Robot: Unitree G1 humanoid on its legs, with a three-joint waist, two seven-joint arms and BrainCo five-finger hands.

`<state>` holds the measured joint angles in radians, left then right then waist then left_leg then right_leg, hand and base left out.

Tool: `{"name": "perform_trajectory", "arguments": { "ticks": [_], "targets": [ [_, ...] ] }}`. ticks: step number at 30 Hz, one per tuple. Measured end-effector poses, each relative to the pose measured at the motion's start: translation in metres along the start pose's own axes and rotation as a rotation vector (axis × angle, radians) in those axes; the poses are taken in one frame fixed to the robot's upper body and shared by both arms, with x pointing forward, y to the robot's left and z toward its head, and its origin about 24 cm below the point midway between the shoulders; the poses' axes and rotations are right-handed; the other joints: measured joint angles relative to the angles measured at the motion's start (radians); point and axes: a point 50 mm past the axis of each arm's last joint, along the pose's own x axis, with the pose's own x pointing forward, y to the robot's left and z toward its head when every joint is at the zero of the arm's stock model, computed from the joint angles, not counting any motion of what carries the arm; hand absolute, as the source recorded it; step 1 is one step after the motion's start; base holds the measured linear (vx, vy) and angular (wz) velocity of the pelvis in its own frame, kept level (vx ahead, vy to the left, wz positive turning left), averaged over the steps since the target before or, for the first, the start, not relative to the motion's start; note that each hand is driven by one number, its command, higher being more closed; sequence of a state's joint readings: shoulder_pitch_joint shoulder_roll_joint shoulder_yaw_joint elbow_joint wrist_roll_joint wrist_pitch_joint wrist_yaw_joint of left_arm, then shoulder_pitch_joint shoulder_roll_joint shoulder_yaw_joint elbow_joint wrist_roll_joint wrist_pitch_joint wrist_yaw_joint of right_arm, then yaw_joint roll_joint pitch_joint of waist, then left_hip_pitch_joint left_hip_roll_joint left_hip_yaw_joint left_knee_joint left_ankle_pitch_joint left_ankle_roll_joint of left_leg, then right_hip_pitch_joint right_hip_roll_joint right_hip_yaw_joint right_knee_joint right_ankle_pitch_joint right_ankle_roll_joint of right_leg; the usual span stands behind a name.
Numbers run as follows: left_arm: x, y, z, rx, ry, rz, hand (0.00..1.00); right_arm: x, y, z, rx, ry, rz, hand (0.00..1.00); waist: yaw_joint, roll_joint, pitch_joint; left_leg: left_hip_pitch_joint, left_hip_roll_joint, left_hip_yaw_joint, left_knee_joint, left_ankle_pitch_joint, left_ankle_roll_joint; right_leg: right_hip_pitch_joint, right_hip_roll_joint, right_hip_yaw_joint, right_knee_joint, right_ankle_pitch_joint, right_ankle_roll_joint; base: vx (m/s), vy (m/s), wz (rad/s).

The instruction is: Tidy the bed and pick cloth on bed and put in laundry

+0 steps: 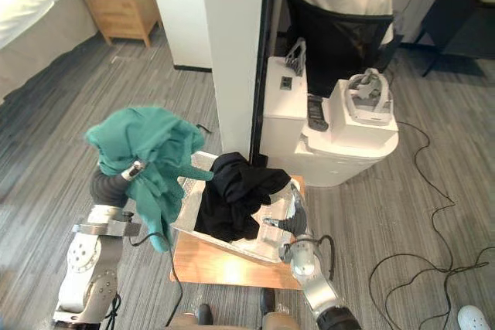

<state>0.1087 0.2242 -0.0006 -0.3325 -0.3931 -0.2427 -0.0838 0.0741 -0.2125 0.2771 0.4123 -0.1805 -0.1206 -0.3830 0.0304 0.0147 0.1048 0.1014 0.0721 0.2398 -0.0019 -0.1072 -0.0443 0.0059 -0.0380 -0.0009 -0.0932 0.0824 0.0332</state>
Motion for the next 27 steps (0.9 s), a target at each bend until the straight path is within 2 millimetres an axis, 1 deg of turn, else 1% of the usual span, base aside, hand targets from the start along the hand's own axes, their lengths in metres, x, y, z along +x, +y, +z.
{"name": "perform_trajectory", "arguments": {
  "ticks": [3, 5, 6, 8, 9, 10, 12, 13, 15, 16, 18, 20, 22, 23, 24, 27],
  "targets": [
    [0.007, -0.001, 0.004, 0.107, -0.017, -0.041, 1.0, -0.013, 0.001, -0.019, 0.013, 0.099, 0.03, 0.0, -0.027, 0.006, -0.017, 0.006, 0.002, 0.016, 0.0, -0.002, -0.002, 0.001, 0.002, 0.017, -0.001, 0.002, 0.001, -0.06, -0.025, -0.15],
    [0.011, -0.001, 0.005, 0.159, -0.024, -0.051, 1.0, -0.022, -0.003, -0.032, 0.034, 0.162, 0.022, 0.0, -0.035, 0.008, -0.019, 0.013, 0.004, 0.03, 0.0, -0.002, -0.002, 0.001, 0.005, 0.03, -0.001, 0.003, 0.002, -0.05, -0.019, -0.25],
    [0.012, 0.0, 0.002, 0.191, -0.016, -0.054, 1.0, -0.031, -0.007, -0.044, 0.052, 0.22, 0.011, 0.0, -0.044, 0.01, -0.026, 0.023, 0.005, 0.046, -0.008, -0.002, -0.005, 0.0, 0.009, 0.046, -0.001, 0.005, 0.002, -0.03, -0.012, -0.31],
    [0.011, 0.002, -0.008, 0.242, 0.019, -0.053, 1.0, -0.043, -0.013, -0.061, 0.08, 0.299, -0.011, 0.0, -0.054, 0.007, -0.04, 0.031, 0.007, 0.062, -0.015, -0.005, -0.011, -0.002, 0.014, 0.063, -0.001, 0.008, 0.002, -0.01, -0.008, -0.29],
    [0.011, 0.002, -0.014, 0.267, 0.037, -0.053, 1.0, -0.05, -0.016, -0.069, 0.091, 0.339, -0.022, 0.0, -0.066, 0.003, -0.043, 0.038, 0.009, 0.073, -0.017, -0.005, -0.012, -0.002, 0.017, 0.071, -0.001, 0.012, 0.001, 0.0, -0.009, -0.25],
    [0.01, 0.004, -0.021, 0.305, 0.066, -0.05, 1.0, -0.058, -0.019, -0.082, 0.098, 0.395, -0.027, 0.0, -0.073, -0.002, -0.05, 0.044, 0.01, 0.084, -0.022, -0.006, -0.013, -0.002, 0.02, 0.079, -0.001, 0.015, -0.001, 0.0, -0.011, -0.23],
    [0.011, 0.007, -0.033, 0.36, 0.109, -0.047, 1.0, -0.071, -0.022, -0.098, 0.112, 0.472, -0.026, 0.0, -0.086, -0.01, -0.054, 0.057, 0.013, 0.107, -0.033, -0.006, -0.016, -0.002, 0.027, 0.099, -0.001, 0.018, 0.0, -0.01, -0.012, -0.29],
    [0.009, 0.009, -0.038, 0.395, 0.136, -0.057, 1.0, -0.082, -0.022, -0.107, 0.119, 0.516, -0.014, 0.0, -0.091, -0.012, -0.055, 0.061, 0.014, 0.116, -0.032, -0.008, -0.019, -0.002, 0.03, 0.107, -0.001, 0.019, 0.0, 0.0, -0.006, -0.29],
    [0.009, 0.01, -0.048, 0.448, 0.181, -0.098, 1.0, -0.091, -0.021, -0.117, 0.129, 0.57, 0.0, 0.0, -0.1, -0.013, -0.056, 0.072, 0.014, 0.131, -0.035, -0.007, -0.017, 0.001, 0.032, 0.111, -0.001, 0.019, 0.001, 0.01, -0.001, -0.22],
    [0.009, 0.01, -0.055, 0.524, 0.21, -0.133, 1.0, -0.104, -0.02, -0.128, 0.149, 0.633, 0.016, 0.0, -0.105, -0.012, -0.056, 0.077, 0.014, 0.141, -0.035, -0.005, -0.014, 0.002, 0.033, 0.12, -0.001, 0.02, 0.002, 0.0, 0.0, -0.21],
    [0.006, 0.014, -0.063, 0.615, 0.244, -0.156, 1.0, -0.117, -0.015, -0.138, 0.182, 0.696, 0.038, 0.0, -0.121, -0.011, -0.056, 0.082, 0.013, 0.149, -0.039, -0.005, -0.014, 0.003, 0.033, 0.123, -0.001, 0.02, 0.002, 0.0, 0.0, -0.14],
    [0.002, 0.018, -0.075, 0.702, 0.299, -0.204, 1.0, -0.13, -0.01, -0.147, 0.25, 0.755, 0.04, 0.0, -0.13, -0.009, -0.057, 0.094, 0.013, 0.165, -0.047, -0.006, -0.016, 0.004, 0.036, 0.132, -0.001, 0.02, 0.002, 0.0, -0.003, -0.15],
    [-0.001, 0.018, -0.084, 0.785, 0.33, -0.261, 1.0, -0.137, -0.012, -0.152, 0.289, 0.78, 0.033, 0.0, -0.139, -0.009, -0.056, 0.097, 0.013, 0.185, -0.048, -0.01, -0.021, 0.003, 0.036, 0.14, -0.001, 0.02, 0.002, -0.01, -0.001, -0.14],
    [-0.004, 0.017, -0.093, 0.839, 0.361, -0.303, 1.0, -0.144, -0.013, -0.156, 0.314, 0.795, 0.027, 0.0, -0.144, -0.009, -0.056, 0.101, 0.013, 0.198, -0.048, -0.015, -0.026, 0.003, 0.037, 0.148, 0.0, 0.02, 0.003, -0.01, -0.001, -0.17],
    [-0.005, 0.017, -0.095, 0.852, 0.369, -0.31, 1.0, -0.145, -0.013, -0.157, 0.32, 0.797, 0.025, 0.0, -0.146, -0.009, -0.056, 0.101, 0.013, 0.201, -0.048, -0.017, -0.029, 0.003, 0.037, 0.15, 0.0, 0.02, 0.003, -0.01, -0.001, -0.18],
    [-0.015, 0.022, -0.113, 0.948, 0.454, -0.378, 1.0, -0.151, -0.012, -0.16, 0.362, 0.802, 0.014, 0.0, -0.16, -0.003, -0.052, 0.108, 0.028, 0.307, -0.044, -0.026, -0.037, -0.01, 0.037, 0.169, 0.012, 0.014, 0.011, -0.02, -0.005, -0.18]
  ]
}}
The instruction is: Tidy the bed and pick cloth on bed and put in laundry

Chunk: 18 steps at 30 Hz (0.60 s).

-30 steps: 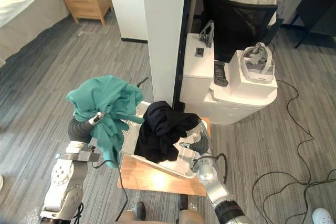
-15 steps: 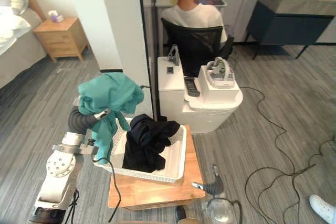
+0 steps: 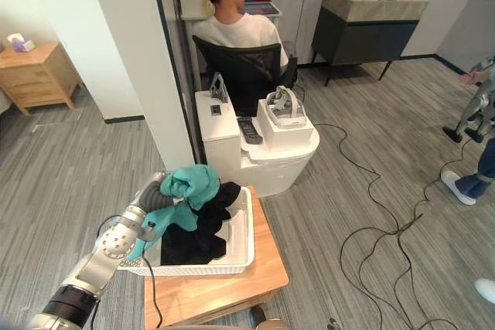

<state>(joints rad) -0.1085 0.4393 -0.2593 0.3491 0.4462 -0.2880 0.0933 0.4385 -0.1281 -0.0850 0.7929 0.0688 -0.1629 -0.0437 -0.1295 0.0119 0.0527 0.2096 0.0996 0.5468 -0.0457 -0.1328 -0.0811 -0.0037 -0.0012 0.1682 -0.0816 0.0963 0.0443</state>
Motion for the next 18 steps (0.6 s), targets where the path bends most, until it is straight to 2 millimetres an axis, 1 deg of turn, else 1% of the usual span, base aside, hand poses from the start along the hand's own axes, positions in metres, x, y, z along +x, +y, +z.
{"name": "perform_trajectory", "arguments": {
  "ticks": [1, 2, 3, 5, 6, 10, 15, 18],
  "targets": [
    [0.0, -0.006, -0.004, 0.027, 0.02, -0.034, 1.0, 0.0, -0.001, -0.001, 0.008, -0.006, -0.001, 0.0, -0.002, 0.004, 0.003, -0.001, 0.0, 0.027, 0.001, 0.0, -0.001, -0.019, 0.0, 0.01, 0.021, -0.008, 0.008, -0.02, -0.004, -0.2],
    [0.0, -0.01, -0.006, 0.041, 0.034, -0.051, 1.0, 0.0, -0.001, 0.0, 0.014, -0.01, 0.001, 0.0, -0.003, 0.007, 0.005, -0.002, -0.002, 0.03, 0.001, -0.001, -0.002, -0.025, 0.0, 0.013, 0.028, -0.01, 0.01, -0.02, -0.004, -0.2],
    [-0.002, -0.016, -0.012, 0.061, 0.062, -0.082, 1.0, 0.0, -0.001, -0.001, 0.03, -0.013, 0.001, 0.0, -0.014, 0.007, 0.011, -0.002, -0.004, 0.036, 0.001, -0.003, -0.002, -0.027, 0.0, 0.018, 0.031, -0.011, 0.011, -0.02, -0.003, -0.16],
    [-0.005, -0.024, -0.021, 0.09, 0.115, -0.121, 1.0, -0.001, 0.001, -0.003, 0.052, -0.011, 0.011, 0.0, -0.018, 0.007, 0.015, -0.002, -0.004, 0.05, 0.007, -0.005, -0.001, -0.032, 0.0, 0.034, 0.031, -0.011, 0.012, 0.0, -0.007, -0.2],
    [-0.007, -0.027, -0.026, 0.096, 0.145, -0.126, 0.0, -0.001, 0.002, -0.003, 0.074, -0.01, 0.012, 0.0, -0.019, 0.009, 0.017, -0.004, -0.004, 0.059, 0.013, -0.008, -0.001, -0.035, 0.001, 0.04, 0.031, -0.011, 0.012, 0.01, -0.012, -0.19],
    [-0.009, -0.034, -0.032, 0.117, 0.206, -0.081, 0.0, -0.001, 0.003, -0.004, 0.098, -0.008, 0.02, 0.0, -0.018, 0.021, 0.024, -0.002, -0.004, 0.08, 0.016, -0.013, -0.007, -0.042, 0.002, 0.041, 0.045, -0.019, 0.019, 0.01, -0.01, -0.06],
    [-0.011, -0.035, -0.037, 0.115, 0.241, -0.03, 0.0, -0.001, 0.011, -0.004, 0.11, -0.014, 0.053, 0.0, -0.015, 0.025, 0.025, 0.001, 0.004, 0.094, 0.032, -0.019, -0.017, -0.041, 0.005, 0.041, 0.06, -0.03, 0.015, 0.0, -0.037, 0.01],
    [-0.01, -0.035, -0.035, 0.104, 0.231, -0.006, 0.0, -0.001, 0.011, -0.005, 0.098, -0.012, 0.059, 0.0, -0.014, 0.026, 0.025, 0.006, 0.006, 0.095, 0.032, -0.019, -0.017, -0.037, 0.007, 0.039, 0.06, -0.032, 0.011, -0.02, -0.05, 0.0]
  ]
}}
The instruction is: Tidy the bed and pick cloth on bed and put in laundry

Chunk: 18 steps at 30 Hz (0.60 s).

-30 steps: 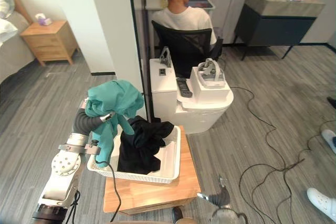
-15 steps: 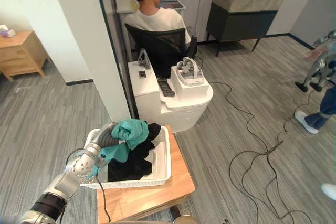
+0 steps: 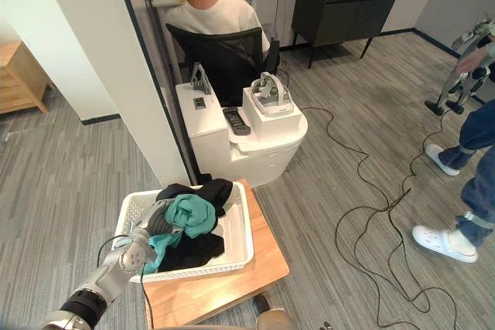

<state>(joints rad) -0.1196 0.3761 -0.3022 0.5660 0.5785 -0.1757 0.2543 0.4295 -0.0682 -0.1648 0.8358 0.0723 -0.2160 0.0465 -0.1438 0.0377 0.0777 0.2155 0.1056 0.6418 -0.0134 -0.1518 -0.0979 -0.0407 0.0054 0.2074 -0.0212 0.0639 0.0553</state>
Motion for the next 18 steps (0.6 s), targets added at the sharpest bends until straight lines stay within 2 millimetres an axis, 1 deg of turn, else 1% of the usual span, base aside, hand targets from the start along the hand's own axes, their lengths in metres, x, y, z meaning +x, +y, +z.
{"name": "perform_trajectory", "arguments": {
  "ticks": [3, 5, 7, 8, 10, 11, 13, 14, 18],
  "targets": [
    [0.001, 0.003, 0.005, -0.026, -0.036, 0.026, 0.0, 0.0, -0.001, -0.002, -0.003, 0.008, 0.006, 0.0, -0.001, 0.001, -0.008, 0.014, 0.005, -0.007, -0.003, 0.0, 0.0, 0.017, 0.003, -0.008, 0.0, -0.006, -0.005, -0.03, -0.054, 0.08],
    [0.004, 0.016, 0.013, -0.079, -0.082, 0.06, 0.0, 0.0, -0.001, -0.002, -0.001, 0.012, 0.006, 0.0, 0.0, 0.0, -0.012, 0.014, 0.006, -0.017, -0.003, 0.001, 0.002, 0.022, 0.002, -0.023, 0.0, -0.007, -0.006, -0.03, -0.054, 0.12],
    [0.005, 0.024, 0.02, -0.101, -0.12, 0.072, 0.0, -0.001, -0.002, -0.003, 0.001, 0.021, 0.01, 0.0, 0.003, 0.003, -0.017, 0.016, 0.006, -0.025, -0.004, 0.003, 0.005, 0.027, 0.001, -0.032, 0.0, -0.008, -0.006, -0.03, -0.043, 0.13],
    [0.005, 0.025, 0.02, -0.106, -0.127, 0.069, 0.0, -0.001, -0.002, -0.004, 0.001, 0.023, 0.012, 0.0, 0.005, 0.004, -0.019, 0.017, 0.007, -0.027, -0.005, 0.004, 0.005, 0.028, 0.001, -0.033, -0.001, -0.008, -0.006, -0.03, -0.048, 0.1],
    [0.006, 0.036, 0.022, -0.096, -0.15, 0.062, 0.0, -0.001, -0.002, -0.004, 0.002, 0.03, 0.018, 0.0, 0.009, 0.006, -0.022, 0.029, 0.006, -0.039, -0.015, 0.011, 0.007, 0.043, 0.0, -0.046, -0.004, -0.008, -0.007, -0.02, -0.048, 0.14],
    [0.006, 0.038, 0.022, -0.097, -0.154, 0.063, 0.0, -0.001, -0.002, -0.005, 0.002, 0.032, 0.018, 0.0, 0.009, 0.005, -0.022, 0.031, 0.006, -0.045, -0.018, 0.013, 0.007, 0.047, -0.001, -0.05, -0.007, -0.008, -0.007, -0.03, -0.044, 0.21],
    [0.006, 0.048, 0.025, -0.122, -0.171, 0.092, 0.0, -0.002, -0.003, -0.007, 0.002, 0.046, 0.018, 0.0, 0.025, 0.002, -0.03, 0.03, 0.006, -0.053, -0.022, 0.017, 0.008, 0.052, -0.003, -0.061, -0.013, -0.008, -0.007, -0.03, -0.041, 0.14],
    [0.006, 0.051, 0.025, -0.129, -0.173, 0.101, 0.0, -0.002, -0.003, -0.008, 0.002, 0.051, 0.018, 0.0, 0.026, 0.001, -0.031, 0.028, 0.005, -0.057, -0.022, 0.018, 0.008, 0.052, -0.004, -0.065, -0.013, -0.008, -0.007, -0.02, -0.037, 0.14],
    [0.004, 0.077, 0.023, -0.313, -0.174, 0.215, 0.0, -0.002, -0.002, -0.01, 0.002, 0.061, 0.022, 0.0, 0.032, -0.007, -0.04, 0.029, 0.001, -0.086, -0.038, 0.033, 0.01, 0.066, -0.01, -0.092, -0.03, -0.008, -0.007, -0.02, -0.031, 0.21]
  ]
}}
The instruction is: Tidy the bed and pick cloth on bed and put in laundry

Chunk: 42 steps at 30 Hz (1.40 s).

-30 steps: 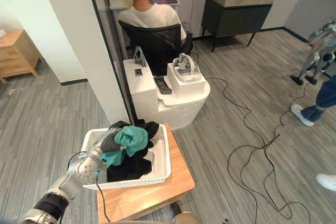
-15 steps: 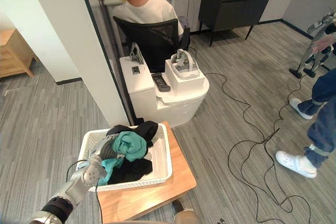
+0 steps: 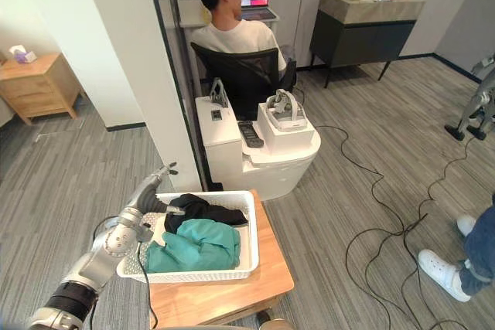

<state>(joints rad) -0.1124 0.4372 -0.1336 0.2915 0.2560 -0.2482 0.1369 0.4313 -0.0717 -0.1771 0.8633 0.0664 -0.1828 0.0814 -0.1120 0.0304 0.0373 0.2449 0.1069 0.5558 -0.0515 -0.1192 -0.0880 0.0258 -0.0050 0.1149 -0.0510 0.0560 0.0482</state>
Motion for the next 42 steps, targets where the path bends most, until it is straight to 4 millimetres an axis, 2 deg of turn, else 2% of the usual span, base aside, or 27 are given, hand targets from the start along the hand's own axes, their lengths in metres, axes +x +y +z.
{"name": "perform_trajectory", "arguments": {
  "ticks": [3, 4, 6, 7, 12, 16, 17, 19, 20, 21, 23, 25, 29, 32, 36, 42],
  "targets": [
    [-0.005, 0.022, -0.001, -0.24, 0.022, 0.142, 0.0, 0.0, 0.0, -0.001, -0.001, 0.011, 0.002, 0.0, 0.006, -0.003, -0.002, -0.001, 0.0, -0.023, -0.002, 0.003, 0.001, 0.011, -0.004, -0.021, -0.008, 0.0, 0.0, -0.01, -0.027, 0.17],
    [-0.012, 0.027, -0.006, -0.355, 0.056, 0.215, 0.0, 0.0, 0.0, -0.002, -0.007, 0.023, 0.005, 0.0, 0.016, -0.003, -0.001, -0.001, 0.0, -0.032, -0.002, 0.003, 0.001, 0.016, -0.005, -0.028, -0.012, 0.0, 0.0, -0.01, -0.03, 0.24],
    [-0.025, 0.026, -0.018, -0.475, 0.131, 0.3, 0.0, 0.001, 0.0, -0.004, -0.019, 0.039, 0.012, 0.0, 0.023, -0.007, -0.002, -0.007, 0.0, -0.056, -0.001, 0.003, 0.002, 0.022, -0.011, -0.055, -0.013, -0.006, 0.0, -0.01, -0.026, 0.35],
    [-0.038, 0.021, -0.03, -0.534, 0.208, 0.351, 0.0, 0.001, 0.001, -0.004, -0.019, 0.045, 0.013, 0.0, 0.025, -0.011, -0.005, -0.016, 0.0, -0.075, 0.001, 0.004, 0.004, 0.023, -0.015, -0.073, -0.013, -0.009, 0.0, 0.0, -0.024, 0.39],
    [-0.099, -0.003, -0.079, -0.657, 0.547, 0.494, 0.0, 0.001, 0.003, -0.008, -0.018, 0.07, 0.024, 0.0, 0.07, -0.026, -0.011, -0.018, 0.001, -0.126, 0.002, 0.006, 0.007, 0.048, -0.022, -0.124, -0.013, -0.028, 0.0, 0.0, -0.024, 0.34],
    [-0.166, -0.023, -0.121, -0.737, 0.851, 0.598, 0.0, 0.003, 0.004, -0.009, -0.026, 0.094, 0.045, 0.0, 0.097, -0.038, -0.017, -0.019, 0.001, -0.152, 0.004, 0.006, 0.007, 0.061, -0.029, -0.155, -0.013, -0.036, -0.001, -0.01, -0.021, 0.2],
    [-0.173, -0.026, -0.124, -0.741, 0.882, 0.602, 0.0, 0.003, 0.003, -0.009, -0.026, 0.095, 0.045, 0.0, 0.099, -0.038, -0.017, -0.019, 0.0, -0.153, 0.004, 0.006, 0.007, 0.063, -0.03, -0.156, -0.013, -0.037, 0.0, -0.03, -0.022, 0.13],
    [-0.209, -0.039, -0.135, -0.765, 1.016, 0.633, 0.0, 0.003, 0.003, -0.01, -0.026, 0.1, 0.046, 0.0, 0.107, -0.037, -0.017, -0.016, 0.0, -0.157, 0.005, 0.006, 0.007, 0.07, -0.032, -0.162, -0.014, -0.04, 0.0, -0.03, -0.028, 0.08],
    [-0.214, -0.042, -0.137, -0.768, 1.037, 0.632, 0.0, 0.003, 0.003, -0.01, -0.025, 0.099, 0.046, 0.0, 0.108, -0.037, -0.017, -0.016, 0.0, -0.158, 0.006, 0.006, 0.007, 0.07, -0.032, -0.163, -0.014, -0.041, 0.0, -0.04, -0.039, 0.04],
    [-0.229, -0.05, -0.14, -0.79, 1.095, 0.624, 0.0, 0.003, 0.003, -0.009, -0.025, 0.097, 0.05, 0.0, 0.111, -0.036, -0.017, -0.017, 0.001, -0.159, 0.008, 0.006, 0.007, 0.072, -0.032, -0.165, -0.015, -0.041, -0.001, -0.04, -0.046, 0.03],
    [-0.245, -0.065, -0.141, -0.806, 1.16, 0.565, 0.0, 0.003, 0.002, -0.009, -0.016, 0.099, 0.05, 0.0, 0.112, -0.032, -0.017, -0.017, 0.002, -0.16, 0.009, 0.006, 0.007, 0.074, -0.032, -0.168, -0.015, -0.043, -0.001, -0.04, -0.049, 0.04],
    [-0.264, -0.091, -0.137, -0.85, 1.24, 0.452, 0.0, 0.003, 0.002, -0.009, 0.005, 0.1, 0.044, 0.0, 0.116, -0.029, -0.018, -0.016, 0.004, -0.165, 0.011, 0.006, 0.007, 0.08, -0.031, -0.174, -0.016, -0.048, 0.0, -0.03, -0.056, 0.08],
    [-0.276, -0.124, -0.127, -0.858, 1.32, 0.273, 0.0, 0.003, 0.002, -0.011, 0.015, 0.118, 0.042, 0.0, 0.126, -0.026, -0.019, -0.014, 0.012, -0.164, 0.011, 0.004, 0.004, 0.085, -0.024, -0.175, -0.019, -0.05, -0.002, -0.02, -0.054, 0.01],
    [-0.284, -0.135, -0.124, -0.814, 1.412, 0.133, 0.0, 0.003, 0.004, -0.011, 0.018, 0.119, 0.04, 0.0, 0.128, -0.01, -0.023, -0.011, 0.026, -0.155, 0.012, 0.002, -0.001, 0.085, -0.011, -0.17, -0.019, -0.053, -0.007, 0.0, -0.063, -0.08],
    [-0.283, -0.141, -0.125, -0.757, 1.474, 0.009, 0.0, 0.003, -0.001, -0.01, 0.007, 0.117, 0.032, 0.0, 0.129, 0.01, -0.034, -0.008, 0.041, -0.144, 0.019, -0.004, -0.012, 0.085, 0.005, -0.163, -0.019, -0.056, -0.012, 0.02, -0.066, -0.09],
    [-0.276, -0.145, -0.125, -0.739, 1.505, -0.117, 0.0, 0.003, -0.005, -0.008, -0.019, 0.099, 0.019, 0.0, 0.13, 0.018, -0.038, 0.0, 0.064, -0.125, 0.019, -0.005, -0.029, 0.085, 0.03, -0.152, -0.023, -0.058, -0.018, 0.01, -0.065, -0.08]
  ]
}}
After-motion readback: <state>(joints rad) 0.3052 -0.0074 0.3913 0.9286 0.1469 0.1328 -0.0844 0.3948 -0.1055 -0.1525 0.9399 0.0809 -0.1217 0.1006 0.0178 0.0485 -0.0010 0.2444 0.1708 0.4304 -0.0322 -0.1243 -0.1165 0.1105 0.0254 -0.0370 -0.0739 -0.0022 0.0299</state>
